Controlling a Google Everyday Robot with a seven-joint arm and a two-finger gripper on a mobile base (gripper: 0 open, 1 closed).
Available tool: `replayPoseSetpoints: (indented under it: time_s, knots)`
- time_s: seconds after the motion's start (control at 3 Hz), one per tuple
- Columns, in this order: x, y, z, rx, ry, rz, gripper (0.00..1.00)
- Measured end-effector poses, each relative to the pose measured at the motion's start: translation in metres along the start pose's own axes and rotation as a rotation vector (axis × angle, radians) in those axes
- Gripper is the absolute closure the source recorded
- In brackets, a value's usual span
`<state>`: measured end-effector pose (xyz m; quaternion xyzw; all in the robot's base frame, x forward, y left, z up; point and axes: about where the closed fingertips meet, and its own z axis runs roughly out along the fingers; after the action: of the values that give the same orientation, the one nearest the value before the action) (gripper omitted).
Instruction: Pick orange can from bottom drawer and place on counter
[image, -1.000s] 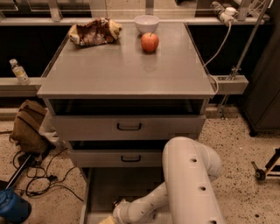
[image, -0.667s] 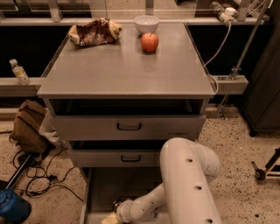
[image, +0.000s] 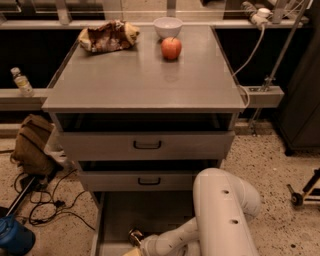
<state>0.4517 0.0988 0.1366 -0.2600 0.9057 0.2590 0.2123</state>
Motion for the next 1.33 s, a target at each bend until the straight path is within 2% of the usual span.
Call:
replayPoseSetpoints:
  time_s: [0.33, 0.67, 1.33]
  knots:
    - [0.0134, 0.0012, 0.0029, -0.017, -0.009, 0.029, 0.12]
    - [0.0147, 0.001, 0.0029, -0.018, -0.01, 0.031, 0.3]
    - [0.0143, 0.0015, 0.0037, -0.034, -0.004, 0.037, 0.76]
